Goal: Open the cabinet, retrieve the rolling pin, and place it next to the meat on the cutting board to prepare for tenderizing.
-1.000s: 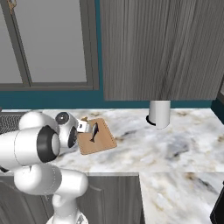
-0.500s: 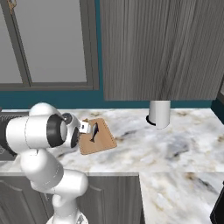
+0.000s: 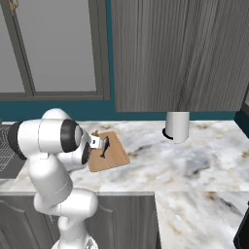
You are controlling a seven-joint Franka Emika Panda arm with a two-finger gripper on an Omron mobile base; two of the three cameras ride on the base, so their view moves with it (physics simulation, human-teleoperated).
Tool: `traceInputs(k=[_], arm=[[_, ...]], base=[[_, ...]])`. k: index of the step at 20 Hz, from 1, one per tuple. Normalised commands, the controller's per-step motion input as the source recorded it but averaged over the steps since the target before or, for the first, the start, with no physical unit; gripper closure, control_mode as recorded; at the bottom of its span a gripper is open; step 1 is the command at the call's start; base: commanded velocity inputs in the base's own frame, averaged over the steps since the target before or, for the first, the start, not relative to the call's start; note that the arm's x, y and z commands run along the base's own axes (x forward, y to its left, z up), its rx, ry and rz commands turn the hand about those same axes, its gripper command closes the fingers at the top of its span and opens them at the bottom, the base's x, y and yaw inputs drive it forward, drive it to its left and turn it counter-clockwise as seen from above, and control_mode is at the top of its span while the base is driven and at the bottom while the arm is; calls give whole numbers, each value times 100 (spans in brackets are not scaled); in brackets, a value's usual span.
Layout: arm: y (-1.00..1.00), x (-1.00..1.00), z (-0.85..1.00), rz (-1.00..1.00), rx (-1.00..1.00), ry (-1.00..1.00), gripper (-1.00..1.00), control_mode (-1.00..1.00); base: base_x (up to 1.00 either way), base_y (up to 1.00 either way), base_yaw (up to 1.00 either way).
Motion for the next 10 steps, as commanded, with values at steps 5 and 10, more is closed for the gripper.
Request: traceInputs(k=[5,10], arm=[[0,22,-13,0,0,0,100,-100],[0,14,-13,0,0,0,-100,-100]], base=[[0,0,0],[0,0,0]])
